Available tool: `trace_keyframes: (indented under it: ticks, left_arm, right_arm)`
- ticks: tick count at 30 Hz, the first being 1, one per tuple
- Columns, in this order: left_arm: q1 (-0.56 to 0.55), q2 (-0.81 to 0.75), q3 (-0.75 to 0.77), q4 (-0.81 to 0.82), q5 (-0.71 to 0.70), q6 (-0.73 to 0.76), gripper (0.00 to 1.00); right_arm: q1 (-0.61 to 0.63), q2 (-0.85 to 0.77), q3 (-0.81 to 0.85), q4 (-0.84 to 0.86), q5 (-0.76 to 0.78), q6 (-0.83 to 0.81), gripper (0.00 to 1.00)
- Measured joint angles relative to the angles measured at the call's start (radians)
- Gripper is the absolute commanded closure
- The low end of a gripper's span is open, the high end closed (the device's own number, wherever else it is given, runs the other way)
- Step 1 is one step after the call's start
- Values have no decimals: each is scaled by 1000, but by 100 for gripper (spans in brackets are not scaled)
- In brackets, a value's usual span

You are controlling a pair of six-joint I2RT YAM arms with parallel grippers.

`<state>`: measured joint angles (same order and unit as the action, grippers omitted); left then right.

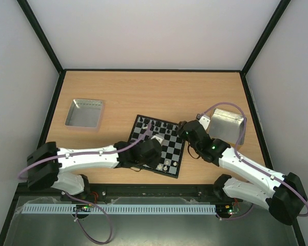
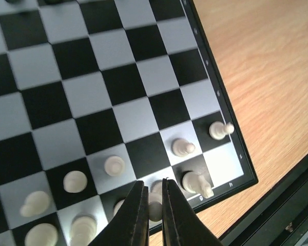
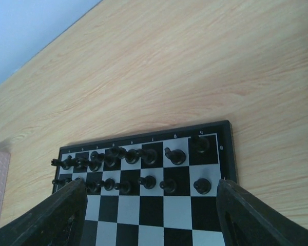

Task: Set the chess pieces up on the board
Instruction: Place the chess piece on the chessboard.

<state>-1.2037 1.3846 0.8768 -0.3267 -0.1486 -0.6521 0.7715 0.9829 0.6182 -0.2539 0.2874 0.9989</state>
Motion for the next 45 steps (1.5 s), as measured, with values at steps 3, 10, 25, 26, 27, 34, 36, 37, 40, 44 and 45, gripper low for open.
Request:
trace_keyframes:
  ticks: [3,10,25,26,27,34,36,37,40,44,45]
  left_arm:
    - [-35,60,2,16,-6,-1,96]
    - [-48,153,29,40,-32,-6,96]
    - [-48,251,69,56,-82,-5,95]
    - [-48,256,69,56,-83,-5,94]
    - [-48,260,69,56,-85,-4,94]
    - [-48,269,69,61,-87,0,93]
    - [-47,269,69,68,-85,2,92]
    - [-47,269,69,72,-80,3,92]
    - [-45,269,69,85,-68,6,92]
    - [-39,272,69,96,-59,7,87]
    - [-36,274,69,97,-58,7,85]
  right_arm:
    - [-2,-7,-19,1,-20,18,32]
    - [-2,-9,-41,5,-51,34,32]
    - [-2,-9,-47,5,-53,34,32]
    - [-2,-9,-48,5,-54,34,32]
    - [-2,-9,-49,5,-54,34,32]
    - [-2,-9,-52,5,-62,33,32]
    - [-2,-9,-53,5,-65,33,32]
    - [-2,-9,-54,5,-66,33,32]
    - [-2,-9,-55,5,-68,33,32]
    - [-2,-9,-55,5,-69,33,32]
    - [-2,-9,-55,5,-69,33,32]
